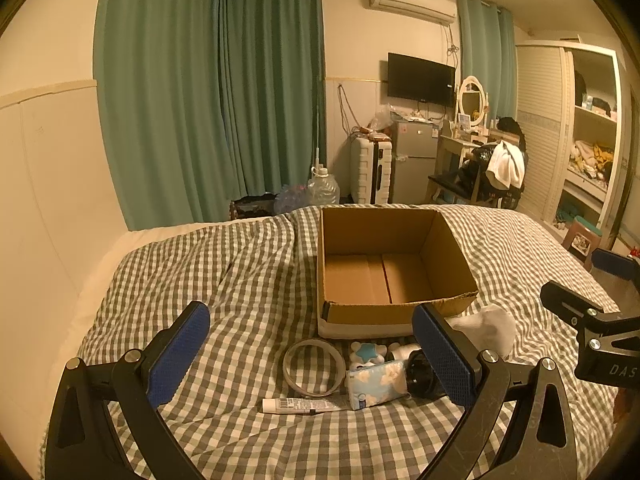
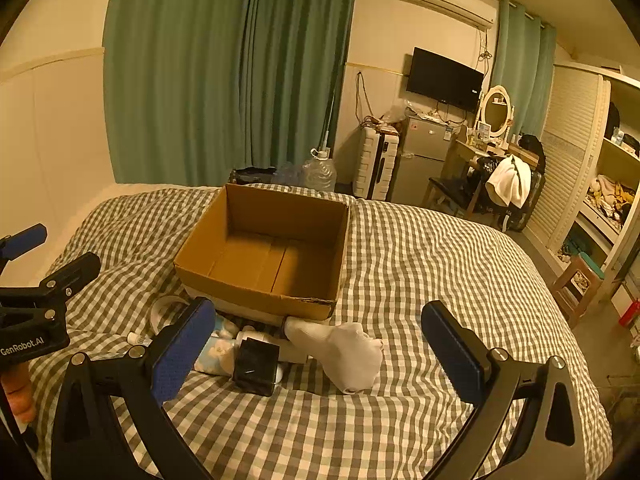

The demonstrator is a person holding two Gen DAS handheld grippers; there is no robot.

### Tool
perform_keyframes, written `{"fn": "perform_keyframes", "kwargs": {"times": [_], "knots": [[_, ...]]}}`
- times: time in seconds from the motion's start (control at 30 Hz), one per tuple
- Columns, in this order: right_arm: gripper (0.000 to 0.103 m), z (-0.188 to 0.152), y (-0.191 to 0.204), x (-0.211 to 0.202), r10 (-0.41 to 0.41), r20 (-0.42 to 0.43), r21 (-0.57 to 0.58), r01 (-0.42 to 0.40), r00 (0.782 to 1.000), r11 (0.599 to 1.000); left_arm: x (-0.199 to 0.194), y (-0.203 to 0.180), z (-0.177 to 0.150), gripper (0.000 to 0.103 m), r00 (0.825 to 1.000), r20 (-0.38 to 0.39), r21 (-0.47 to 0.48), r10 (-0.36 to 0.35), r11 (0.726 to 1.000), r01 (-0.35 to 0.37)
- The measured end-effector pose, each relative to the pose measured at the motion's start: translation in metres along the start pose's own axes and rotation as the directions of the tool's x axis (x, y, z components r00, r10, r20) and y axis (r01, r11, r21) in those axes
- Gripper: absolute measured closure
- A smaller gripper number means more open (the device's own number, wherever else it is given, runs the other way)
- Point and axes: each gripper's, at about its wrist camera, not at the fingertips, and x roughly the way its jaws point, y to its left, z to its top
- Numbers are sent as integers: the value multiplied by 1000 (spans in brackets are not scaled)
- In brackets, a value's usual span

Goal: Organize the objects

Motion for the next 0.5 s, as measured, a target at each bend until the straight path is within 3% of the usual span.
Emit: {"fn": "perform_keyframes", "kwargs": {"times": [0.2, 0.5], "knots": [[0, -1, -6, 5, 3, -8, 13, -3, 1000, 1000, 6, 1, 0, 0, 999, -19, -28, -31, 999, 31], [0, -1, -8, 13, 7, -22, 14, -6, 1000, 1000, 17, 2, 3, 0, 999, -41, -34, -23, 999, 21]]}}
